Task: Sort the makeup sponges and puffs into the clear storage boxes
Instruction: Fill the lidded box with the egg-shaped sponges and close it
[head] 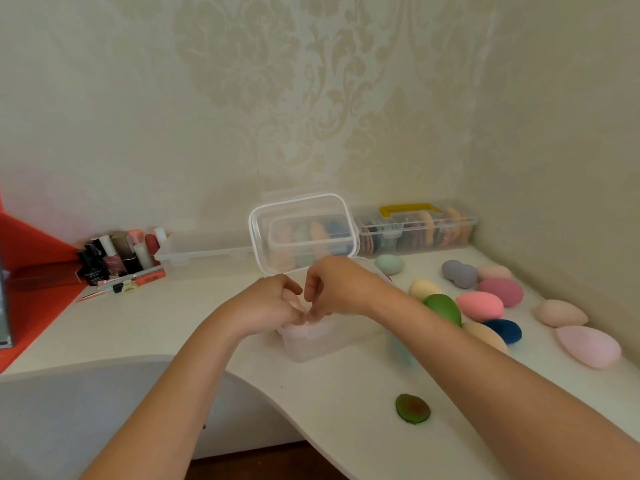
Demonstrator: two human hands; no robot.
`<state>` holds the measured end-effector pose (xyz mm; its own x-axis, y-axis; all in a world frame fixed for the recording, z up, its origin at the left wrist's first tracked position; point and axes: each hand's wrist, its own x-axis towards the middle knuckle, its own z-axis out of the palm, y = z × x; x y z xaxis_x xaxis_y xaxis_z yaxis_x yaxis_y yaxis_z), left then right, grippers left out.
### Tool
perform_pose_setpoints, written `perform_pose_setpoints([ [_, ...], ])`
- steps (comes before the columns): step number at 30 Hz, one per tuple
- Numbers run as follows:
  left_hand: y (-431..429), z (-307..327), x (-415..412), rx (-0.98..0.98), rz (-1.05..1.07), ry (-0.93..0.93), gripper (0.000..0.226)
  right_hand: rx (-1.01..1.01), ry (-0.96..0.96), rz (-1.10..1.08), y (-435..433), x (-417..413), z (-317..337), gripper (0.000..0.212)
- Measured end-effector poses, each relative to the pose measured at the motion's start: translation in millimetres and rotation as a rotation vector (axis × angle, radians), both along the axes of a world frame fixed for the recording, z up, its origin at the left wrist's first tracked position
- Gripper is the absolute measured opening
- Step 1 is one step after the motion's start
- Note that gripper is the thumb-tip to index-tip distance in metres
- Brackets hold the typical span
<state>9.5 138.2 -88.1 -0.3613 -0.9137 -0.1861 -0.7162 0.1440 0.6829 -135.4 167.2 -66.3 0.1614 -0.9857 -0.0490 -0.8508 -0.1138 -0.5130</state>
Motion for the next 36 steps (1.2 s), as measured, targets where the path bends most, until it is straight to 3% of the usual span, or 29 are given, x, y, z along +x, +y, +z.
perform_pose_setpoints([
  [4, -1, -5, -6, -0.03, 0.046, 0.0, 0.044, -0.117, -0.139, -0.165, -1, -21, 23, 0.02],
  [9, -2, -6, -6, -0.051, 0.045, -0.045, 0.043, -0.321, 0.11, -0.523, -11, -68, 31, 0.013],
  [12, -1, -7, -7, -0.061, 0.042, -0.046, 0.043, -0.303, 0.236, -0.768, -11, -114, 18, 0.031],
  [17, 1, -7, -7, -0.067, 0.036, -0.025, 0.041, -0.152, 0.231, -0.983, 8, -174, 2, 0.026],
  [22, 2, -6, -8, -0.062, 0.044, -0.023, 0.04, 0.229, 0.288, -0.947, 12, -173, -5, 0.027],
  [24, 3, -6, -8, -0.062, 0.044, -0.023, 0.04, 0.283, 0.297, -0.926, 11, -170, -2, 0.029],
  [27, 3, -5, -7, -0.062, 0.043, -0.02, 0.04, 0.189, 0.354, -0.915, 11, -170, 1, 0.027],
  [32, 5, -3, -6, -0.048, 0.047, -0.007, 0.041, -0.258, 0.572, -0.822, 11, -159, 21, 0.032],
  [34, 5, -3, -6, -0.041, 0.05, -0.004, 0.042, -0.403, 0.403, -0.66, 7, -141, 33, 0.029],
  [36, 6, -3, -6, -0.028, 0.053, 0.002, 0.042, -0.386, -0.024, -0.468, 7, -113, 36, 0.025],
])
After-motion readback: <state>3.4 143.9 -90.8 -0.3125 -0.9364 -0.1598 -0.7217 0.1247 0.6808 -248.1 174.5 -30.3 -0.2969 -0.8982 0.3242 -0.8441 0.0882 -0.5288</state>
